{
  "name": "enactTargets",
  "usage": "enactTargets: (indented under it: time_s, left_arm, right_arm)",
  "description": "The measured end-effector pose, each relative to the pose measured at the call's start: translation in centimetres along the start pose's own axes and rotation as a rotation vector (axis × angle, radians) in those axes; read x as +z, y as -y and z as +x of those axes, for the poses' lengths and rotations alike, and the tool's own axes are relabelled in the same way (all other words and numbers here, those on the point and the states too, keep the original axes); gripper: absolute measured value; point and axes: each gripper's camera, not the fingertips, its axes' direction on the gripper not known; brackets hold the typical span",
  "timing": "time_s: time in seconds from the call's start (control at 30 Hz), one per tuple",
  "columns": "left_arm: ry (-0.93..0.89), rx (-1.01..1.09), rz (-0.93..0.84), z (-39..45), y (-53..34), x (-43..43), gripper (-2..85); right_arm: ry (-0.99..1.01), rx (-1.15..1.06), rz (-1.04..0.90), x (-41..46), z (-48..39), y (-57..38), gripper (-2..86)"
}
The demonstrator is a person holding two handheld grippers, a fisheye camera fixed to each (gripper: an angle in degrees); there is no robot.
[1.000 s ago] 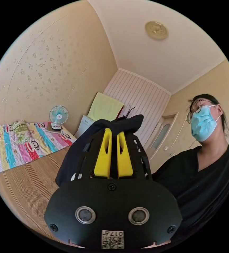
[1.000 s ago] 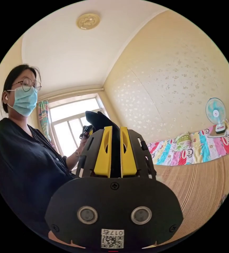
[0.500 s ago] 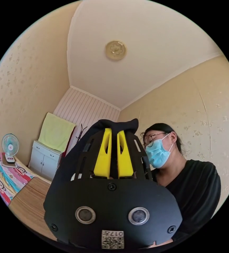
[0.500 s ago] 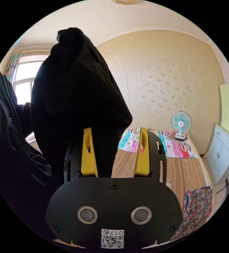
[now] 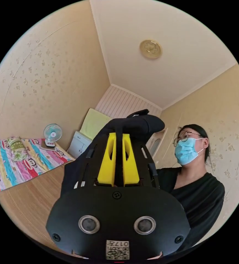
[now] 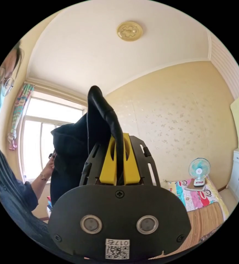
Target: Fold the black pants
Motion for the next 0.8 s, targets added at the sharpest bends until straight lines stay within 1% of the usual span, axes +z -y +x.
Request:
enactTargets:
  time_s: [0.03,0.1,0.17,0.23,0.33,0.43,0.5,0.63,0.7,0.8]
  left_arm:
    - [0.045,-0.012,-0.014,-0.2,-0.6,0.6,3.8]
    - [0.16,-0.034,-0.041,-0.8,-3.4,3.0,4.2]
    - [0.169,-0.043,-0.046,-1.5,-5.5,5.0,5.1]
    - [0.174,-0.059,-0.06,-2.2,-7.5,7.0,6.7]
    - [0.244,-0.072,-0.089,-2.8,-10.8,10.2,8.0]
    - [0.307,-0.04,-0.175,-2.6,-13.5,14.0,8.0]
    - [0.366,0.007,-0.25,-1.7,-15.2,17.3,8.0]
    - [0.425,0.113,-0.336,0.8,-16.9,22.6,9.5]
    - [0.481,0.204,-0.396,3.0,-17.7,26.7,11.0]
    - [0.536,0.288,-0.473,6.0,-18.4,31.7,12.5]
  right_arm:
    - [-0.055,-0.018,0.013,0.5,-1.1,0.2,3.4]
    - [-0.048,-0.014,0.028,1.0,-1.8,0.5,3.6]
    - [0.027,0.015,0.055,1.4,-2.3,0.4,3.9]
    - [0.043,0.012,0.079,1.6,-3.1,0.1,4.1]
    - [0.031,-0.003,0.115,1.5,-4.7,0.0,4.2]
    - [0.005,-0.038,0.135,1.5,-6.2,0.4,4.3]
    - [-0.01,-0.06,0.136,1.7,-7.0,0.8,4.3]
    - [-0.042,-0.107,0.126,1.5,-8.1,2.4,4.5]
    - [-0.044,-0.099,0.12,1.2,-8.0,3.3,4.6]
    - [-0.026,-0.053,0.081,1.5,-7.0,5.1,4.7]
